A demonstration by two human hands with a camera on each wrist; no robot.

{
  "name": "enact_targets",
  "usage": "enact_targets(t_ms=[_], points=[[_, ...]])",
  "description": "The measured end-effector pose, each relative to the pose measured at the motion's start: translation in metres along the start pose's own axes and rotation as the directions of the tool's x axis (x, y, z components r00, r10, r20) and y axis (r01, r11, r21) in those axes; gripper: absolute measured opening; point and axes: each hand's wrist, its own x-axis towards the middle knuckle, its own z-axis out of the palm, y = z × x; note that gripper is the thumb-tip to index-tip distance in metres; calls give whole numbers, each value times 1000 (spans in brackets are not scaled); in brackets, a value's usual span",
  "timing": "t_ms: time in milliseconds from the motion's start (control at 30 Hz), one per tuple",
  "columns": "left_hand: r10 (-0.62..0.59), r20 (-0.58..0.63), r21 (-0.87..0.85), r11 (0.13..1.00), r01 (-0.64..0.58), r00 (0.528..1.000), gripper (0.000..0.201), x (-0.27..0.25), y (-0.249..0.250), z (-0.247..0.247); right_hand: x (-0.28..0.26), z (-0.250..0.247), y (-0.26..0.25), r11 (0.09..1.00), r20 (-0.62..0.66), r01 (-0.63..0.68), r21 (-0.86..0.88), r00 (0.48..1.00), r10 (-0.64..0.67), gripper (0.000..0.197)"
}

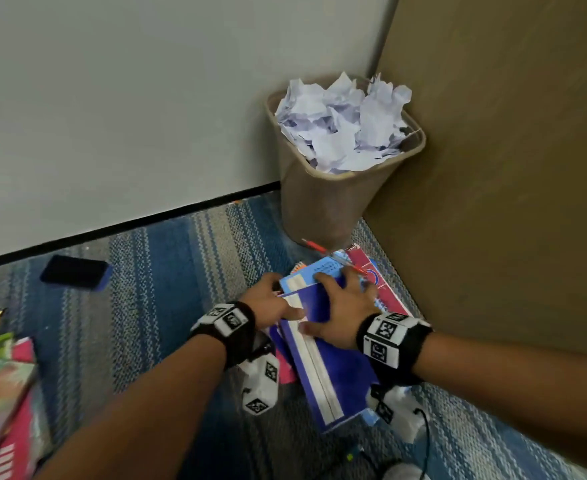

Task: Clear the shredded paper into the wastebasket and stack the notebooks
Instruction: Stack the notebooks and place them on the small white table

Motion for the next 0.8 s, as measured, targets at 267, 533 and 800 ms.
enact_targets(t_ms=[267, 533, 800], points=[[-134, -188, 122, 980, 159, 973, 82, -36, -77, -129, 25, -28, -52, 919, -155, 383, 97, 918, -366, 43], [-366, -487, 24, 902, 432, 793, 115, -45, -102, -128, 42, -10, -69, 972, 359, 234, 25, 905, -227, 46], [-428, -495, -108, 894, 436, 756, 86, -33, -111, -116, 36, 32, -90, 973, 150, 223, 56, 962, -229, 39]])
